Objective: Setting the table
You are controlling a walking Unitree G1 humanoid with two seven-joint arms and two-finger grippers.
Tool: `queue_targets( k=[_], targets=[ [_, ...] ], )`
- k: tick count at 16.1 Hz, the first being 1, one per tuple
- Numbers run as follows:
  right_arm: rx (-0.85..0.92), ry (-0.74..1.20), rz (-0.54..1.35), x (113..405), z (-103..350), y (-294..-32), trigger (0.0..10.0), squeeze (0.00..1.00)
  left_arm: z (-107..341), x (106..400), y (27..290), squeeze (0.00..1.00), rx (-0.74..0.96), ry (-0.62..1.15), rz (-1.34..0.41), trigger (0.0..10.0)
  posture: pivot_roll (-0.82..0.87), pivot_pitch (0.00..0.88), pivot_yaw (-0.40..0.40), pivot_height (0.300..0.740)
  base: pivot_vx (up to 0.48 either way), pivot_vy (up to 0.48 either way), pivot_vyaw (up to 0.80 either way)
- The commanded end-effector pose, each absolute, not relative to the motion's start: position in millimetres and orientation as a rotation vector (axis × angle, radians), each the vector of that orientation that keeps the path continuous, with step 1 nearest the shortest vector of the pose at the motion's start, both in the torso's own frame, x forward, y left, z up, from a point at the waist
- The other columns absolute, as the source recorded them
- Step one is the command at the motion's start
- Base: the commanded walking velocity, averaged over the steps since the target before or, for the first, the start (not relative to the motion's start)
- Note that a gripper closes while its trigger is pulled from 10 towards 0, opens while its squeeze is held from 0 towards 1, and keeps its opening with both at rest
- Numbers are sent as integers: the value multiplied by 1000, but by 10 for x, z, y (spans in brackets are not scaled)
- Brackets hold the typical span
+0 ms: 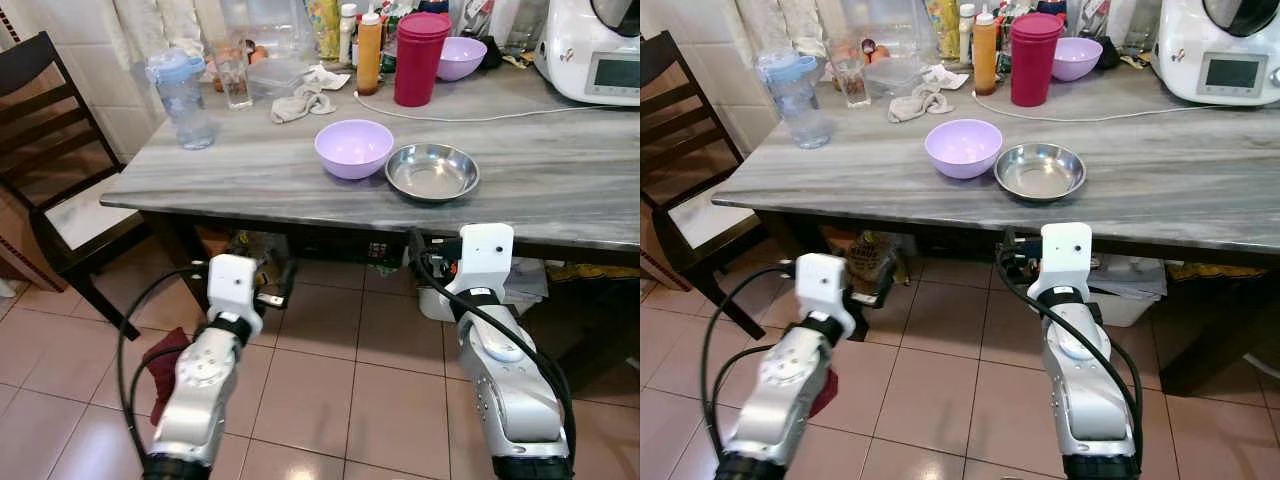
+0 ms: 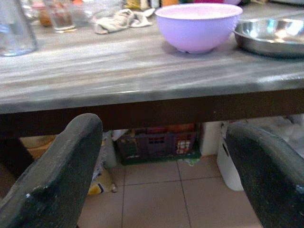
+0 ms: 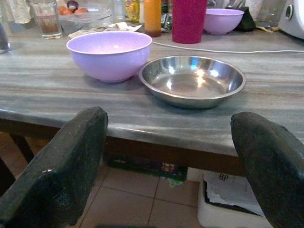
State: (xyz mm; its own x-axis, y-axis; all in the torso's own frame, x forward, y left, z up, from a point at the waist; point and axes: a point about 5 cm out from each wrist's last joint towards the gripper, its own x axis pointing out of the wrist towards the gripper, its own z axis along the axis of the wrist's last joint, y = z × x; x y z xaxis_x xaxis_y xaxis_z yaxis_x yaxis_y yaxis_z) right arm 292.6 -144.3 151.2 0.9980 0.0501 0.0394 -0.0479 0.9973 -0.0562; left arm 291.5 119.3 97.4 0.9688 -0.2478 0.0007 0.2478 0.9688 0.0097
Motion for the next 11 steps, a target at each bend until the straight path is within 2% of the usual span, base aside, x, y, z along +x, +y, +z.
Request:
queue_targets(
  k=[1,5,11],
  targets=[
    [-43,-29,49,2914,1495,-1433,10000,0,984,2955,1228,0,19,4,-238,10000,-276,100,49,740,0,0,-769],
    [-38,-14,59,2874,1460,-1421,10000,0,935,2987,1227,0,28,18,-221,10000,-285,100,37,740,-60,0,-555],
    [11,4,65,2955,1446,-1387,10000,0,950,3024,1265,0,32,17,-201,10000,-269,85,35,740,-304,0,0]
  ],
)
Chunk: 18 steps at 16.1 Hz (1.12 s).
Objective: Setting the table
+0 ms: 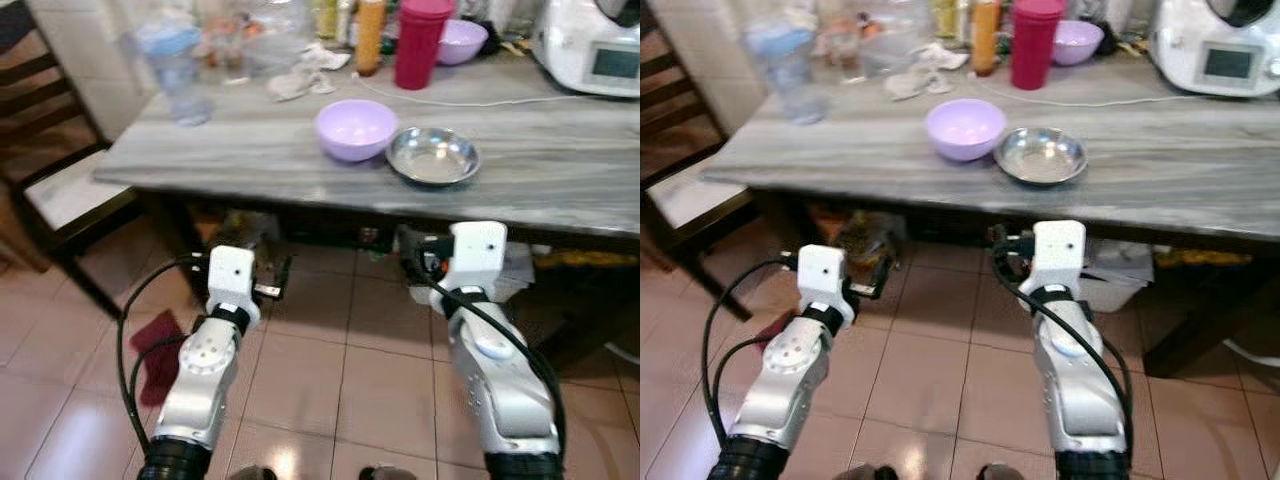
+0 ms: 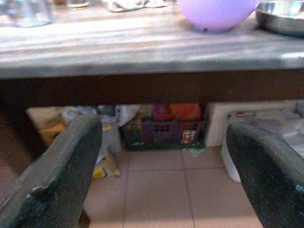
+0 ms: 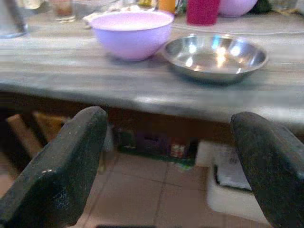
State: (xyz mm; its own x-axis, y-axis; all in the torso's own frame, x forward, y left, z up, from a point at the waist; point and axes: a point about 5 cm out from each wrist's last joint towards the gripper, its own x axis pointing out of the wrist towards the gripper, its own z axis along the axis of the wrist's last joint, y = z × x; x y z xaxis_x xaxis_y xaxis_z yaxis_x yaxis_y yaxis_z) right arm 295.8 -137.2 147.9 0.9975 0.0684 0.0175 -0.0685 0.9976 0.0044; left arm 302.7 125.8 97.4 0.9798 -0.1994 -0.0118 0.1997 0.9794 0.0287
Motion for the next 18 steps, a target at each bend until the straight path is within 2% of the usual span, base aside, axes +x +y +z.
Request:
queue_targets(
  k=[1,6,14,18],
  targets=[
    [16,4,63,2955,1446,-1388,10000,0,951,3028,1267,0,33,17,-200,10000,-269,85,35,740,-337,0,0],
    [-42,-23,58,2964,1444,-1367,10000,0,957,3032,1245,0,36,9,-204,10000,-266,82,33,740,-329,0,0],
    [-20,-15,68,2987,1428,-1342,10000,0,943,3018,1230,0,25,-4,-204,10000,-253,77,30,740,0,0,0],
    [-28,-40,60,2963,1400,-1390,10000,0,981,3013,1116,0,-25,-31,-300,10000,-244,53,47,740,0,-131,-284]
  ],
)
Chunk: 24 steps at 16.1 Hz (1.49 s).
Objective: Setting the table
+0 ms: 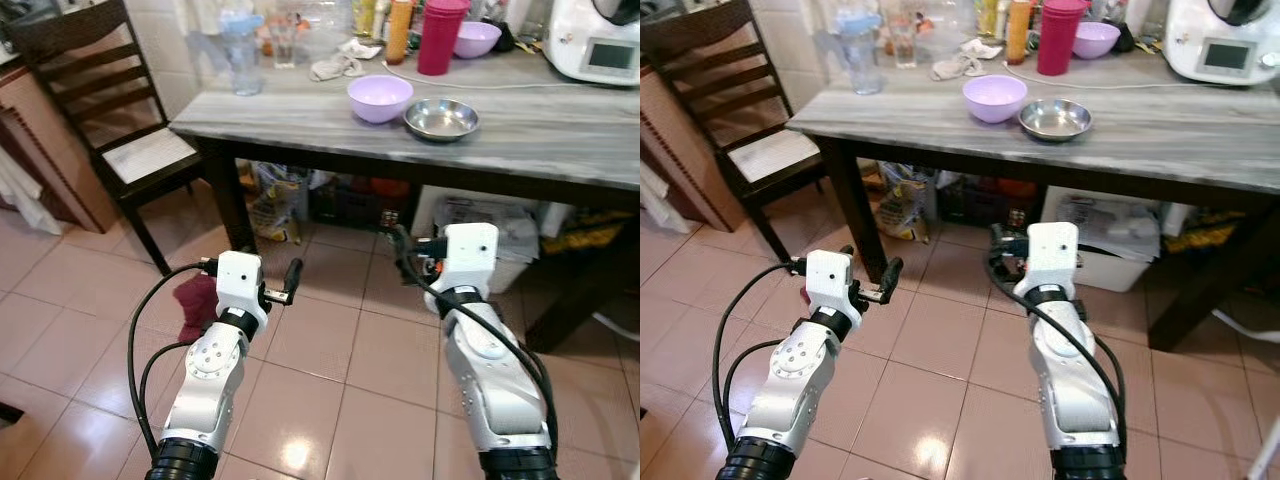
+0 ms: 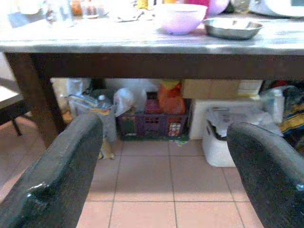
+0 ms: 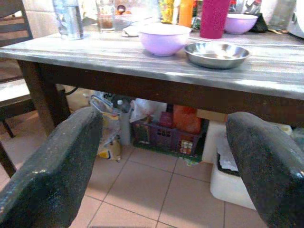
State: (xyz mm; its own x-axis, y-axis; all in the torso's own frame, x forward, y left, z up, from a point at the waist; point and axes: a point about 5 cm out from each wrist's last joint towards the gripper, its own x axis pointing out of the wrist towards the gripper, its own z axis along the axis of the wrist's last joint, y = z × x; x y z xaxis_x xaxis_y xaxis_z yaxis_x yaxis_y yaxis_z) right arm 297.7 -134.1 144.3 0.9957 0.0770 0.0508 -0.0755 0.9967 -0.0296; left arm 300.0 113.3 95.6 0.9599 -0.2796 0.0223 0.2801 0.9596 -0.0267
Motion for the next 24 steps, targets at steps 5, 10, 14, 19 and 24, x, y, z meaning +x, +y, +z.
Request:
queue_targets(
  k=[5,10,14,19,24],
  targets=[
    [-42,-26,47,2924,1317,-1482,10000,0,924,2980,1087,0,-39,-14,-314,10000,-250,42,49,740,0,-311,-108],
    [-56,-36,37,2963,1333,-1496,10000,0,949,3059,1034,0,-52,-24,-331,10000,-276,17,43,740,0,-408,0],
    [-66,-30,27,2946,1320,-1550,10000,0,929,3073,994,0,-64,-23,-328,10000,-286,17,39,740,0,-442,0],
    [-73,-25,3,2919,1297,-1599,10000,0,899,3062,961,0,-60,-14,-351,10000,-297,25,52,740,0,-445,0],
    [-64,-3,-13,2841,1226,-1587,10000,0,885,3029,950,0,-49,-6,-378,10000,-297,57,65,740,0,-449,0]
  ],
)
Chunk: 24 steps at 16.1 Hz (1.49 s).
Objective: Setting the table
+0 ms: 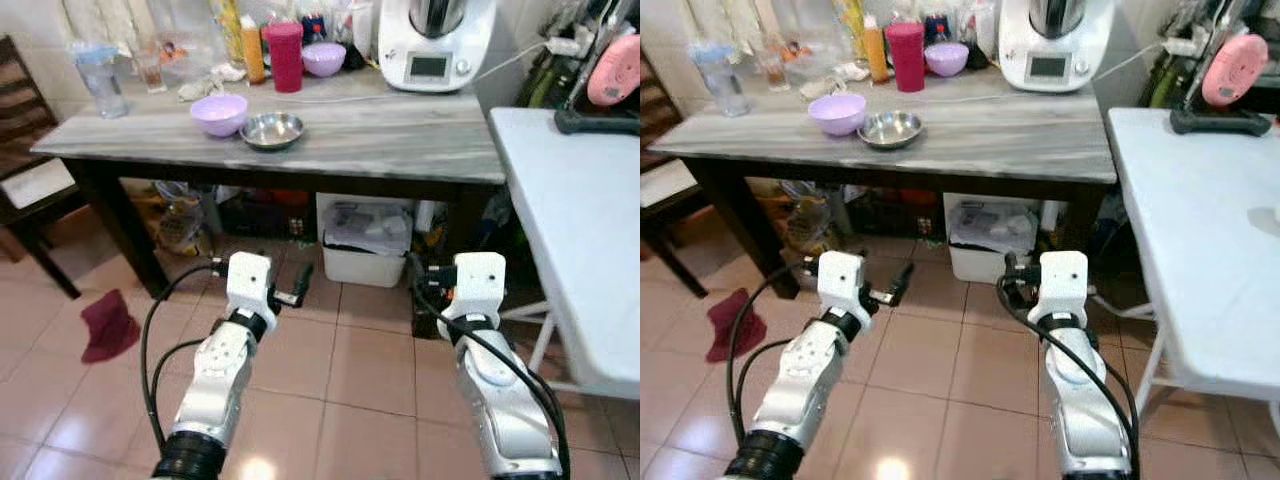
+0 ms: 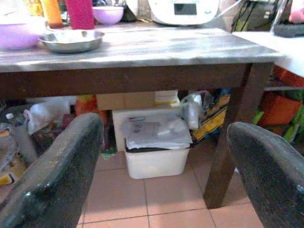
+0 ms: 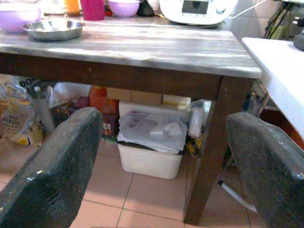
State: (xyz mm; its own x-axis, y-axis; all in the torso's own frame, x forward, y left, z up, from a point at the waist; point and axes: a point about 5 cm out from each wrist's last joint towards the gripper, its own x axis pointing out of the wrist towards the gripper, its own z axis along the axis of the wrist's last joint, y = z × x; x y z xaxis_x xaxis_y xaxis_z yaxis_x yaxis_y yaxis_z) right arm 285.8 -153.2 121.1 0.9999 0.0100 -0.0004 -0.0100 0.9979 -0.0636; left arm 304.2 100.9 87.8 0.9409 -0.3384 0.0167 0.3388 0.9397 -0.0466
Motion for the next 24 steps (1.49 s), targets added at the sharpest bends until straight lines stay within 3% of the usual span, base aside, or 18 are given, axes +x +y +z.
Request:
queue_targets(
  k=[1,10,14,20,24],
  targets=[
    [-64,-3,-14,2839,1225,-1588,10000,0,883,3027,950,0,-48,-6,-379,10000,-297,57,65,740,0,-450,0],
    [-65,-3,-9,2848,1236,-1583,10000,0,887,3016,935,0,-53,-6,-375,10000,-290,64,58,740,0,-447,-100],
    [-85,1,22,2869,1258,-1575,10000,0,887,3026,916,0,-76,-12,-352,10000,-293,60,15,740,0,0,0],
    [-128,40,100,2884,1258,-1584,10000,0,835,2995,901,0,-114,-11,-275,10000,-271,78,-114,740,0,0,0],
    [-136,50,133,2906,1253,-1540,10000,0,799,2962,949,0,-125,-5,-234,10000,-256,84,-130,740,0,0,0]
  ],
)
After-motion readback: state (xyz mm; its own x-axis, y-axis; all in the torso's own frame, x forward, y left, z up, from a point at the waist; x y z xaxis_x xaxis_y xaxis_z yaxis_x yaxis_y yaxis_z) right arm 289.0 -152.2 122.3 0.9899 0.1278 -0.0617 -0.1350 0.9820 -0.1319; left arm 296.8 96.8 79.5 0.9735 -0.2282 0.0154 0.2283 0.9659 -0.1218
